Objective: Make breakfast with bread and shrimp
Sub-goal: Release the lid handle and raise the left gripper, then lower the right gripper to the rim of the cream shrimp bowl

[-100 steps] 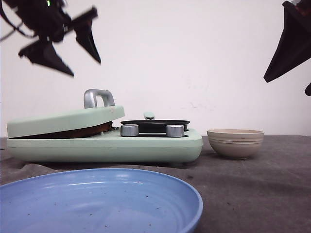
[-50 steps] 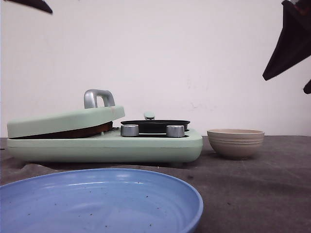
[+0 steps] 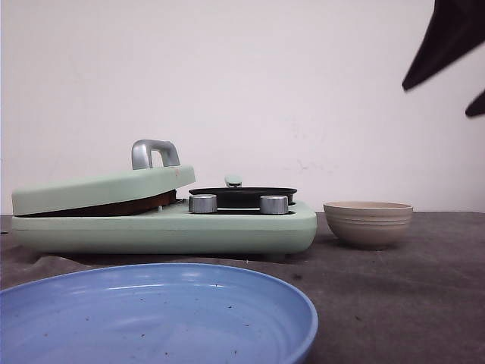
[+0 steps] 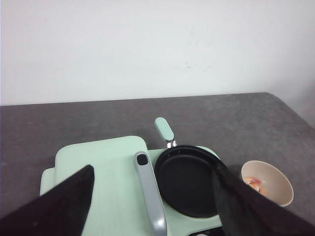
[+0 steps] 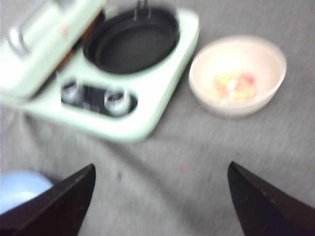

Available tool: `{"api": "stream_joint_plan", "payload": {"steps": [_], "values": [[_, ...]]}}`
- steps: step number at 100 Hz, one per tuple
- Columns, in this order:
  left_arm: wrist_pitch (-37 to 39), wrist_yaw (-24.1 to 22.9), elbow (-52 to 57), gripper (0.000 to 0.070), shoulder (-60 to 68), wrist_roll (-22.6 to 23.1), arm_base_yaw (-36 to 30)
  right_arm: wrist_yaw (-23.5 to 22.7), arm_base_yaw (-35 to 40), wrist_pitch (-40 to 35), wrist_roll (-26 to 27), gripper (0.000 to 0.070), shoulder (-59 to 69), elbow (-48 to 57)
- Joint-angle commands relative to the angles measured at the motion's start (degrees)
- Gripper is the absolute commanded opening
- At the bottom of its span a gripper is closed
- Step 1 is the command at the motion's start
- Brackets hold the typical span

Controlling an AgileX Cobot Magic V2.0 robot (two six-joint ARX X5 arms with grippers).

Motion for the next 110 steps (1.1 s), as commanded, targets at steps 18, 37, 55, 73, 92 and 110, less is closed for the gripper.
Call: {"api": "stream_joint_plan", "payload": {"steps": [18,37,55,73,92,110], "values": [[5.35,-0.20,-8.83,0.0400,-6.21,0.94,-0.07,-1.36,-2.89,-4.09,0.44,0.0519,5.42,9.81],[10.75,-0.44,-19.78,0.0400,-14.36,0.37,-0.04,-3.28,-5.57,-8.87,-0.48,0.0519,13.86,18.88],[10.45,-1.55,-27.50,0.0399,-21.64,0.35,-0.04,-5.20,-8.46,-13.59,-1.55,0.0519,23.61,27.47],[10.08,-4.50,-33.46,0.0393,-29.07,0.33,-0.04,-6.62,-11.50,-17.53,-2.97,0.0519,33.94,35.17],[6.62,-7.58,-37.33,0.0393,-35.78,0.37,-0.04,-6.58,-14.12,-18.23,-3.96,0.0519,43.63,40.96],[2.82,-8.90,-38.95,0.0393,-40.02,0.63,-0.04,-5.99,-15.56,-17.33,-5.18,0.0519,51.80,44.61]]}}
